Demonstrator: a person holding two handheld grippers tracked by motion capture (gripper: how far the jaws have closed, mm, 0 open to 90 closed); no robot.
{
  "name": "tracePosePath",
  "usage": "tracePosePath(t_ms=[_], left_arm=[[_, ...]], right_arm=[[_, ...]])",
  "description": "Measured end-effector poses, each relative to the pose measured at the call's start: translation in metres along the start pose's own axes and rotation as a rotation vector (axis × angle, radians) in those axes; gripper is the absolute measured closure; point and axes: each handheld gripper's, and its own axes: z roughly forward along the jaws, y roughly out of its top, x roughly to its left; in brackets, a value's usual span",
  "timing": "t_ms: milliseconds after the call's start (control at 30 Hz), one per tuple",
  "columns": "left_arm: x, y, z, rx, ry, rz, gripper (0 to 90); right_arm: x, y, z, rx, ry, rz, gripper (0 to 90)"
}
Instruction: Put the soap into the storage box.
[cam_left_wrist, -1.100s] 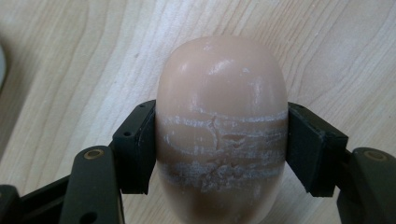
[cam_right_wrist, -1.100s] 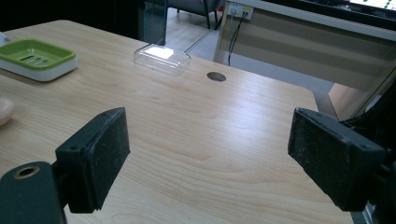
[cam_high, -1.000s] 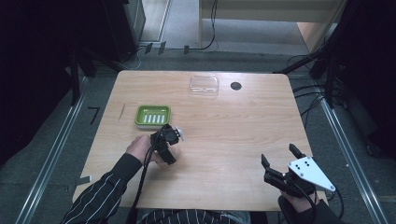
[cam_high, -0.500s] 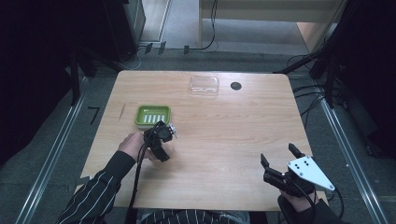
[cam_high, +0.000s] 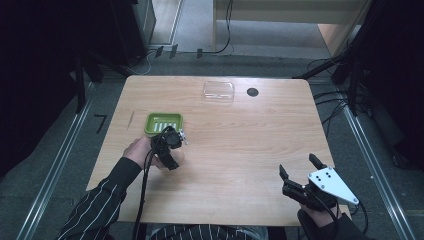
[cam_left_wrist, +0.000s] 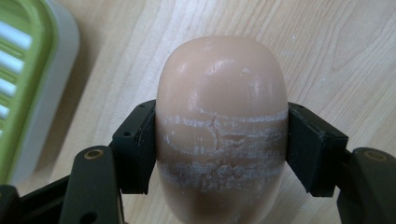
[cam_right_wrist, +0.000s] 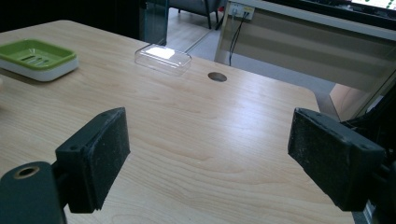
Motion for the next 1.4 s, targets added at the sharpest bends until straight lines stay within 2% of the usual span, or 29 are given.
tracePosePath(t_ms=[400, 667, 967, 1133, 1400], left_arm=[[0.010, -0.004, -0.001, 0.008, 0.010, 0.003, 33.9], [0.019, -0.007, -0.011, -0.014, 0.013, -0.002, 33.8], [0.024, -0.008, -0.012, -0.015, 0.002, 0.008, 33.9], [0.030, -0.009, -0.020, -0.046, 0.012, 0.004, 33.9], [0.037, -0.010, -0.025, -0.050, 0.015, 0.003, 33.9]], right_arm=[[0.001, 0.000, 0.000, 0.002, -0.001, -0.002, 13.4], [0.001, 0.000, 0.000, 0.002, 0.000, 0.000, 13.4], [0.001, 0.001, 0.001, 0.001, 0.002, -0.005, 13.4], [0.001, 0.000, 0.001, 0.000, 0.004, -0.005, 13.4], [0.002, 0.001, 0.002, 0.006, 0.007, -0.005, 13.4]])
